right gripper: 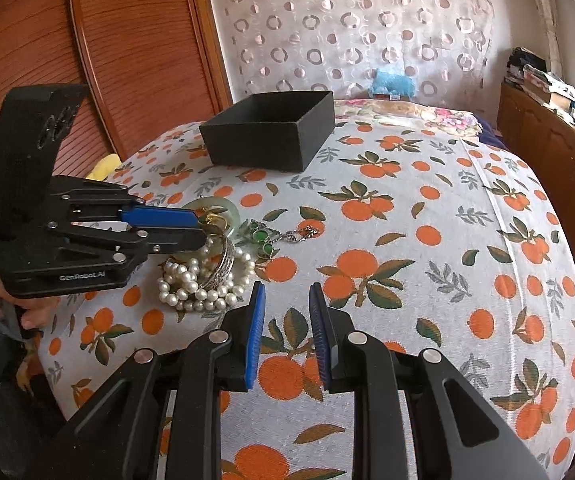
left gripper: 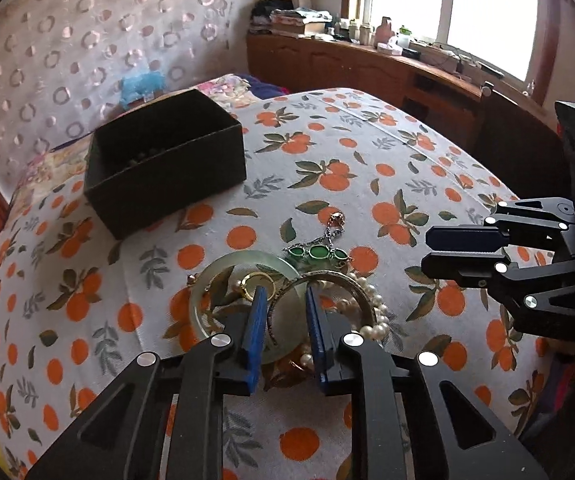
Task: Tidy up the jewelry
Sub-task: 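Grasp the silver bangle with the left tool and lift it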
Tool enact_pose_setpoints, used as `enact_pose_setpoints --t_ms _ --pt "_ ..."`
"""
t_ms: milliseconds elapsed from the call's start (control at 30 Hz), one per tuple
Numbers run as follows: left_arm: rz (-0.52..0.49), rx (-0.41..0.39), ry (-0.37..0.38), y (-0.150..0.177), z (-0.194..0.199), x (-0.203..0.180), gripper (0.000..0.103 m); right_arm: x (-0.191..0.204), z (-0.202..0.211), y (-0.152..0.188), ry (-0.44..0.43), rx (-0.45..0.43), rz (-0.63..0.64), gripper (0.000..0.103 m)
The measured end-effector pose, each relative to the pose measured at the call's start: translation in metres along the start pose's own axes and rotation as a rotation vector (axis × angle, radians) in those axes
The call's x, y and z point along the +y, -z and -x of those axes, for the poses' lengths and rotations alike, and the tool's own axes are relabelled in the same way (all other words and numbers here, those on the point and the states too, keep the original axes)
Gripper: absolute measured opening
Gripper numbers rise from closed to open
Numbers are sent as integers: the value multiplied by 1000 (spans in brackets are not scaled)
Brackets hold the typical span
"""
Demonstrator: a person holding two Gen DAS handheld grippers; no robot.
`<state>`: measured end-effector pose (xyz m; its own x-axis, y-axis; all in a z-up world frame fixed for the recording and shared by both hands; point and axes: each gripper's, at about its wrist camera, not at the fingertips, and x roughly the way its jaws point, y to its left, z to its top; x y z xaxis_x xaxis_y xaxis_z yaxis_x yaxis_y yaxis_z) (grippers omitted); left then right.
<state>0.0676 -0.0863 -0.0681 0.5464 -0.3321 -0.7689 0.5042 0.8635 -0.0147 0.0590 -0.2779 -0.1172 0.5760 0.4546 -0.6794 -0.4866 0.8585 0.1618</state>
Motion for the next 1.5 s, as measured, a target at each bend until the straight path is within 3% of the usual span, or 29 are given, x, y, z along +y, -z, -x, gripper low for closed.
enact_pose_setpoints --t_ms 200,633,900,1000,1067,1300,1400,1500 --pt "2 -11 9 -5 1 3 3 -1 -1 -3 0 5 9 26" --pt "156 -202 -40 3 56 26 0 9 -4 -8 -20 6 21 26" --pt "123 -133 -43 2 42 34 1 23 -12 -15 -30 13 56 26" --pt "101 -94 -40 -1 30 36 16 23 -12 -14 -28 17 54 26" --pt "77 -67 -23 -3 22 37 18 23 -13 -14 -27 20 52 26" --pt "20 9 11 -7 -5 32 17 21 -14 -11 -31 21 50 26" --pt "8 8 6 -7 -7 30 8 19 -14 -9 -32 22 48 26" --pt "28 -21 -18 -4 -2 31 6 18 -15 -9 -34 22 47 26"
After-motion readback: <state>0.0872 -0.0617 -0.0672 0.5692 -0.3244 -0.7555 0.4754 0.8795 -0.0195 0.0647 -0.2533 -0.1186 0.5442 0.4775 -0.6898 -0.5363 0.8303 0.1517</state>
